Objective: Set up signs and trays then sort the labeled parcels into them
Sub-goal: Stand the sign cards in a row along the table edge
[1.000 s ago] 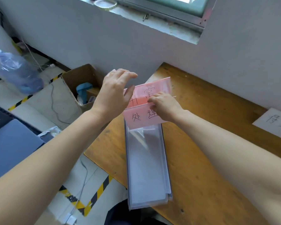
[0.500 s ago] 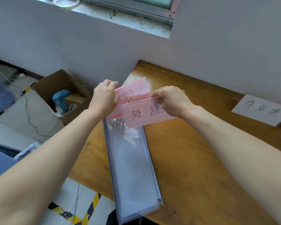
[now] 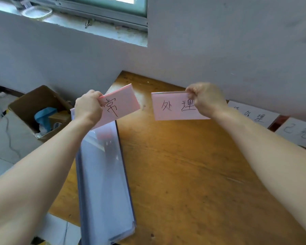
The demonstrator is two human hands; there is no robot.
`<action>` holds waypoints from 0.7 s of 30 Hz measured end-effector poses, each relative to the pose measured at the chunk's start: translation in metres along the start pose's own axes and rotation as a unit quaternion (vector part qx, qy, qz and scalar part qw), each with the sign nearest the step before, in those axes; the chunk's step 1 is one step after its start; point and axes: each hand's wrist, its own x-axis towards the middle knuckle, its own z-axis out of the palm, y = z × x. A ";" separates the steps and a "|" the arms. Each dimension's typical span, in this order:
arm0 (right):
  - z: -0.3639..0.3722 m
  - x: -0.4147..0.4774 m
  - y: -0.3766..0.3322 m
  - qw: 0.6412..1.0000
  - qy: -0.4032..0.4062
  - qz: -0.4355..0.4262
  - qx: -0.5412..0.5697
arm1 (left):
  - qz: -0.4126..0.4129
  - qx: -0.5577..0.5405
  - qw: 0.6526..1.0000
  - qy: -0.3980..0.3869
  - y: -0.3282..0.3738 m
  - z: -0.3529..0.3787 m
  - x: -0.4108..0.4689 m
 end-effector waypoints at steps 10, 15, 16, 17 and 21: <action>-0.004 0.027 0.064 0.989 0.042 0.138 0.016 | 0.160 0.052 0.986 0.005 0.077 0.005 0.066; 0.020 0.047 0.063 0.985 0.006 0.165 0.048 | 0.189 0.053 0.980 -0.040 0.077 0.035 0.105; 0.025 0.052 0.063 0.983 0.004 0.174 0.051 | 0.194 0.050 0.978 -0.048 0.076 0.041 0.112; 0.031 0.056 0.062 0.981 0.000 0.184 0.055 | 0.198 0.047 0.977 -0.058 0.075 0.046 0.119; 0.055 0.071 0.060 0.973 -0.015 0.213 0.087 | 0.201 0.043 0.973 -0.105 0.072 0.066 0.136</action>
